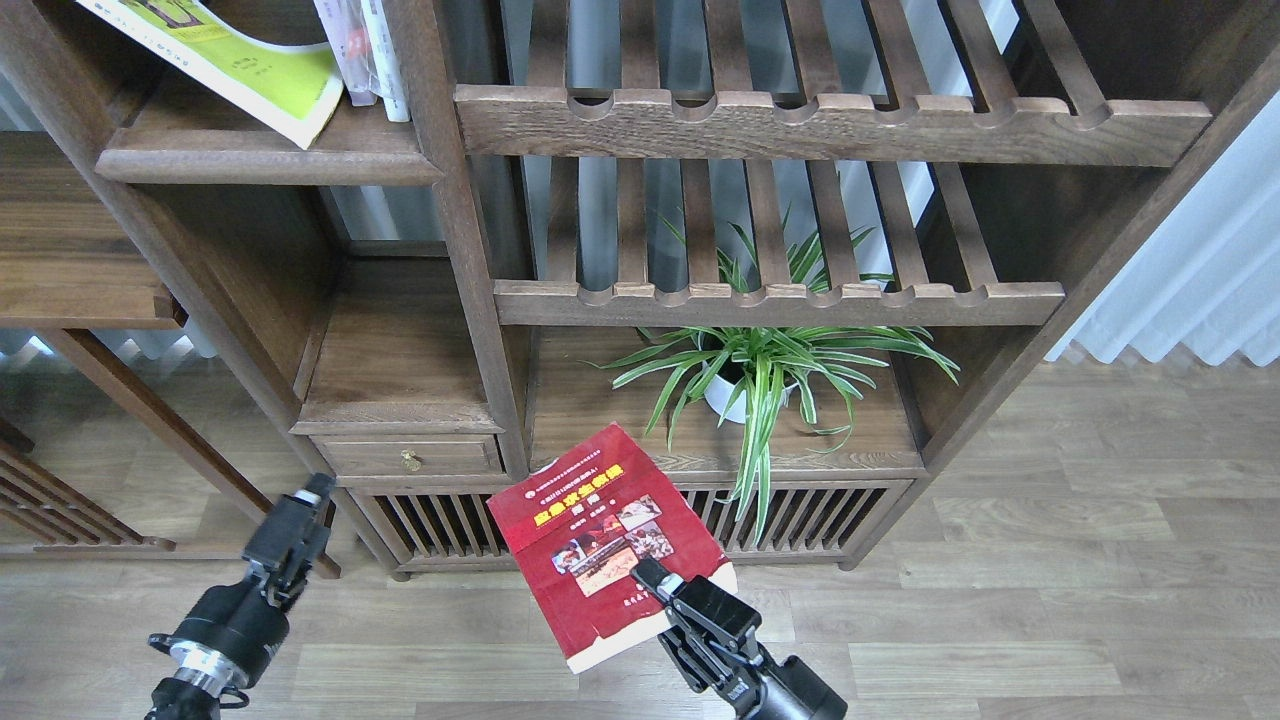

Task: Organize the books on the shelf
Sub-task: 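Lower the red book with the right gripper toward the robot, then bring the left gripper to the red book's edge beside the right gripper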

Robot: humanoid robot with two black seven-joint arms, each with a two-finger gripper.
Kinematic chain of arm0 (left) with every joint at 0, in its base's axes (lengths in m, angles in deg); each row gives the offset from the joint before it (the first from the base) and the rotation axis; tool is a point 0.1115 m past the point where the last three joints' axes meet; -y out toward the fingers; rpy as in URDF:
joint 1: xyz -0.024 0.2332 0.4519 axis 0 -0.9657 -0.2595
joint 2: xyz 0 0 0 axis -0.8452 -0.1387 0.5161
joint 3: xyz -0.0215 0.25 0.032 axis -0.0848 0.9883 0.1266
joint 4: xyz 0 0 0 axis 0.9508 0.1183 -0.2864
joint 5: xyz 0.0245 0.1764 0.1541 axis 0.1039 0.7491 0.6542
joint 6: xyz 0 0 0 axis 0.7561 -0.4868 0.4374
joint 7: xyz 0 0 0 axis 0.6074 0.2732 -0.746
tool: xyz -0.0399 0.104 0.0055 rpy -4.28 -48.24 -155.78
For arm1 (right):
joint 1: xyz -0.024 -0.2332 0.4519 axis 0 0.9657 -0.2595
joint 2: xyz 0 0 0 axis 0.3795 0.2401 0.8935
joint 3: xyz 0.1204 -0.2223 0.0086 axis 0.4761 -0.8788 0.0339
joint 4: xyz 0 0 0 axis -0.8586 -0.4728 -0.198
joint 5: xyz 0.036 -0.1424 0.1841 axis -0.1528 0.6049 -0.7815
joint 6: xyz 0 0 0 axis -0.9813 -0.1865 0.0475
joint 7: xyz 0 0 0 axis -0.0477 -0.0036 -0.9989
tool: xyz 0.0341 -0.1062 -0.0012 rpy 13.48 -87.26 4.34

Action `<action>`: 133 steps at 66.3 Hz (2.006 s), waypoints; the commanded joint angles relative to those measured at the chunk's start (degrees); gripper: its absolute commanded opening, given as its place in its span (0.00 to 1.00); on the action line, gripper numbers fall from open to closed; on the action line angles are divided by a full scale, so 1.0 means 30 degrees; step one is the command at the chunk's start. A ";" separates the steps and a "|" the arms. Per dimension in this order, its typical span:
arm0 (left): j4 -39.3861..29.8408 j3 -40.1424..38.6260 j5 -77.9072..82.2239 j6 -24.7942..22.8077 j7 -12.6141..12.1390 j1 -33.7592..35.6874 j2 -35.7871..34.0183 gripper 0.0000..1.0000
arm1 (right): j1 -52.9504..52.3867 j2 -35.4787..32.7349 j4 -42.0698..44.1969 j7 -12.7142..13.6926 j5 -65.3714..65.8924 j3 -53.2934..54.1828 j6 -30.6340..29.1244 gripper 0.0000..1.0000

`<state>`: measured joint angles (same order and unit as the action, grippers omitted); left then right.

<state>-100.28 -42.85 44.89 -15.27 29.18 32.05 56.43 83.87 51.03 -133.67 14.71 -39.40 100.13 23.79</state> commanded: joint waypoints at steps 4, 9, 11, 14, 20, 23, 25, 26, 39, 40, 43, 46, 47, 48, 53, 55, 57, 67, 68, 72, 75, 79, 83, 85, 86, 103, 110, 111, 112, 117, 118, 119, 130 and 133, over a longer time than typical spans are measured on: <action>-0.0312 0.0333 -0.0073 0.0000 -0.0523 0.0935 -0.1464 0.99 | -0.0351 0.0032 0.0405 0.0000 0.0002 -0.0003 -0.0001 0.11; -0.0692 0.0216 -0.0365 0.0000 -0.0494 0.1609 -0.1758 1.00 | -0.0498 0.0090 0.0610 0.0000 0.0002 -0.0003 -0.0001 0.11; -0.0809 0.0158 -0.0802 0.0000 -0.0465 0.1900 -0.1729 1.00 | -0.0498 0.0119 0.0640 0.0000 0.0002 -0.0003 -0.0001 0.11; -0.0927 0.0128 -0.1652 0.0000 -0.0435 0.2078 -0.1640 1.00 | -0.0498 0.0149 0.0669 0.0000 0.0002 -0.0003 -0.0001 0.11; -0.1570 0.0215 -0.4549 0.0000 -0.0406 0.2107 -0.1348 1.00 | -0.0527 0.0237 0.0815 0.0000 0.0002 0.0026 -0.0001 0.12; -0.1806 0.0274 -0.5492 0.0000 -0.0406 0.2078 -0.0967 1.00 | -0.0556 0.0266 0.0903 0.0000 0.0002 0.0026 -0.0001 0.12; -0.1865 0.0274 -0.5901 0.0000 -0.0406 0.2078 -0.0646 1.00 | -0.0615 0.0295 0.0903 0.0030 0.0002 0.0026 -0.0001 0.12; -0.1894 0.0274 -0.6193 0.0000 -0.0406 0.2078 -0.0296 1.00 | -0.0673 0.0325 0.0903 0.0030 0.0002 0.0026 -0.0001 0.12; -0.1865 0.1006 -0.6840 0.0000 -0.0435 0.1200 0.3102 1.00 | -0.0995 0.0910 0.0933 0.0117 -0.0057 0.0026 -0.0001 0.12; -0.1865 0.1036 -0.6841 0.0000 -0.0435 0.1170 0.3222 1.00 | -0.1025 0.0940 0.0933 0.0117 -0.0086 0.0026 -0.0001 0.12; -0.1865 0.1153 -0.6870 0.0000 -0.0435 0.1111 0.3691 1.00 | -0.1142 0.1086 0.0903 0.0117 -0.0086 0.0026 -0.0001 0.12; -0.1894 0.1182 -0.6870 0.0000 -0.0435 0.1082 0.4072 1.00 | -0.1201 0.1203 0.0933 0.0117 -0.0115 0.0055 -0.0001 0.12; -0.1894 0.1211 -0.6899 0.0000 -0.0435 0.1053 0.4276 1.00 | -0.1201 0.1204 0.0933 0.0117 -0.0115 0.0055 -0.0001 0.12; -0.1923 0.1212 -0.6899 0.0000 -0.0435 0.1024 0.4365 1.00 | -0.1201 0.1204 0.0904 0.0117 -0.0115 0.0026 -0.0001 0.12; -0.1982 0.1270 -0.6928 0.0000 -0.0464 0.0789 0.4716 1.00 | -0.1201 0.1262 0.0932 0.0117 -0.0086 0.0026 -0.0001 0.12; -0.2040 0.1329 -0.6928 0.0000 -0.0464 0.0760 0.4863 1.00 | -0.1201 0.1321 0.0933 0.0147 -0.0086 0.0026 -0.0001 0.12; -0.2157 0.1387 -0.6957 0.0000 -0.0435 0.0760 0.4980 1.00 | -0.1201 0.1379 0.0933 0.0147 -0.0086 0.0026 -0.0001 0.12; -0.2480 0.1885 -0.6958 0.0000 -0.0464 0.0672 0.5682 1.00 | -0.1172 0.1526 0.0933 0.0205 -0.0086 0.0026 -0.0001 0.12; -0.2480 0.1944 -0.6958 0.0000 -0.0464 0.0672 0.5742 1.00 | -0.1172 0.1526 0.0904 0.0205 -0.0086 0.0026 -0.0001 0.12; -0.2480 0.2266 -0.6957 0.0000 -0.0464 0.0642 0.5889 1.00 | -0.1172 0.1672 0.0933 0.0235 -0.0057 0.0026 -0.0001 0.12; -0.2480 0.2442 -0.6928 0.0000 -0.0464 0.0613 0.5977 1.00 | -0.1142 0.1731 0.0933 0.0264 -0.0057 -0.0003 -0.0001 0.12; -0.2393 0.2589 -0.6928 0.0000 -0.0523 0.0467 0.6503 1.00 | -0.1084 0.1790 0.0904 0.0264 -0.0028 -0.0003 -0.0001 0.12; -0.2363 0.2589 -0.6928 0.0000 -0.0582 0.0349 0.6709 1.00 | -0.1026 0.1790 0.0932 0.0264 -0.0028 -0.0003 -0.0001 0.13; -0.2363 0.2589 -0.6928 0.0000 -0.0611 0.0320 0.6709 1.00 | -0.1025 0.1790 0.0932 0.0264 -0.0028 -0.0003 -0.0001 0.13; -0.2334 0.2589 -0.6928 0.0000 -0.0611 0.0349 0.6796 1.00 | -0.0996 0.1790 0.0904 0.0264 -0.0028 -0.0003 -0.0001 0.13; -0.2158 0.2530 -0.6811 0.0000 -0.0582 0.0467 0.7617 1.00 | -0.0820 0.1907 0.0903 0.0352 0.0002 -0.0003 -0.0001 0.13; -0.2129 0.2472 -0.6811 0.0000 -0.0582 0.0642 0.7617 0.96 | -0.0820 0.1907 0.0903 0.0410 0.0002 -0.0003 -0.0001 0.13; -0.2129 0.2472 -0.6811 0.0000 -0.0582 0.0642 0.7617 0.95 | -0.0820 0.1907 0.0903 0.0410 0.0002 -0.0032 -0.0001 0.13; -0.2100 0.2472 -0.6811 0.0000 -0.0582 0.0642 0.7617 0.94 | -0.0820 0.1907 0.0903 0.0439 0.0002 -0.0033 -0.0001 0.13; -0.2129 0.2588 -0.6782 0.0000 -0.0582 0.0672 0.7559 0.90 | -0.0820 0.1936 0.0903 0.0440 0.0031 -0.0325 -0.0001 0.13; -0.2129 0.2618 -0.6782 0.0000 -0.0611 0.0672 0.7559 0.89 | -0.0820 0.1936 0.0903 0.0440 0.0031 -0.0325 -0.0001 0.13; -0.2129 0.2618 -0.6782 0.0000 -0.0611 0.0672 0.7559 0.88 | -0.0820 0.1907 0.0903 0.0440 0.0031 -0.0354 -0.0001 0.13; -0.2129 0.2881 -0.6753 0.0000 -0.0611 0.0759 0.7501 0.78 | -0.0820 0.1907 0.0903 0.0469 0.0031 -0.0355 -0.0001 0.13; -0.2129 0.3057 -0.6753 0.0000 -0.0611 0.0848 0.7442 0.77 | -0.0820 0.1907 0.0903 0.0469 0.0031 -0.0355 -0.0001 0.13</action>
<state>-106.65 -34.96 24.50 -15.28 27.44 34.14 79.01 81.42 56.78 -130.96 15.98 -39.37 99.19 23.77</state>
